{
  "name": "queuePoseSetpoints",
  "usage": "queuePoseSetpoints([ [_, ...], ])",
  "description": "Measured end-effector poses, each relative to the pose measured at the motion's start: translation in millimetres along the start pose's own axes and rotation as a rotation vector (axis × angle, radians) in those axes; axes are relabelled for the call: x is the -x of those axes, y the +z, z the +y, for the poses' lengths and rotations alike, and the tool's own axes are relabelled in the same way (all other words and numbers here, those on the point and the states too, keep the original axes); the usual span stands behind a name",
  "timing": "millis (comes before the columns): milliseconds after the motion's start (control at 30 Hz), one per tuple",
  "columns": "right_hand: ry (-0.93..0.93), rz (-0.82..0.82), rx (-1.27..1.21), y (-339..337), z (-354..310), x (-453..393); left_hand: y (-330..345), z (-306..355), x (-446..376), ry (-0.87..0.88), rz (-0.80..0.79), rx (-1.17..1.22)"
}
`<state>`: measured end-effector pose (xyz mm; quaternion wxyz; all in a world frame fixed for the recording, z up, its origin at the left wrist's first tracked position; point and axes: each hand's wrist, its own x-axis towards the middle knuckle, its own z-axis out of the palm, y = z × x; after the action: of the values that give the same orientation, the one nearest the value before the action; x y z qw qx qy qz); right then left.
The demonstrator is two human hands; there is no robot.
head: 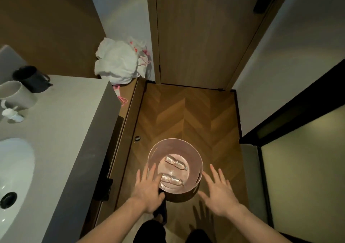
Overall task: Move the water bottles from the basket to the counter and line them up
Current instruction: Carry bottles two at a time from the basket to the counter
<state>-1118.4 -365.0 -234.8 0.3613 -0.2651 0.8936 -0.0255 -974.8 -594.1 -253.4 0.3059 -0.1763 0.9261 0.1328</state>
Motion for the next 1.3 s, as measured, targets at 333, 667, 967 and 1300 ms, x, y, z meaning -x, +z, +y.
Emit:
queuePoseSetpoints([
  [333,-0.073,-0.069,-0.007,87.4,12.1,-218.4,103.5,-52.8,-217.9,0.137,-0.122,0.068],
  [667,-0.045,-0.141,0.020,229.1,55.0,-424.1,291.2,-62.7,-387.4,0.029,-0.301,0.075],
  [967,0.031,-0.149,0.049,338.3,96.5,-561.7,416.2,-25.1,-510.8,0.174,-0.296,0.046],
  [1300,0.062,-0.240,0.059,409.6,127.8,-646.7,503.2,-26.4,-584.2,0.241,-0.300,-0.123],
])
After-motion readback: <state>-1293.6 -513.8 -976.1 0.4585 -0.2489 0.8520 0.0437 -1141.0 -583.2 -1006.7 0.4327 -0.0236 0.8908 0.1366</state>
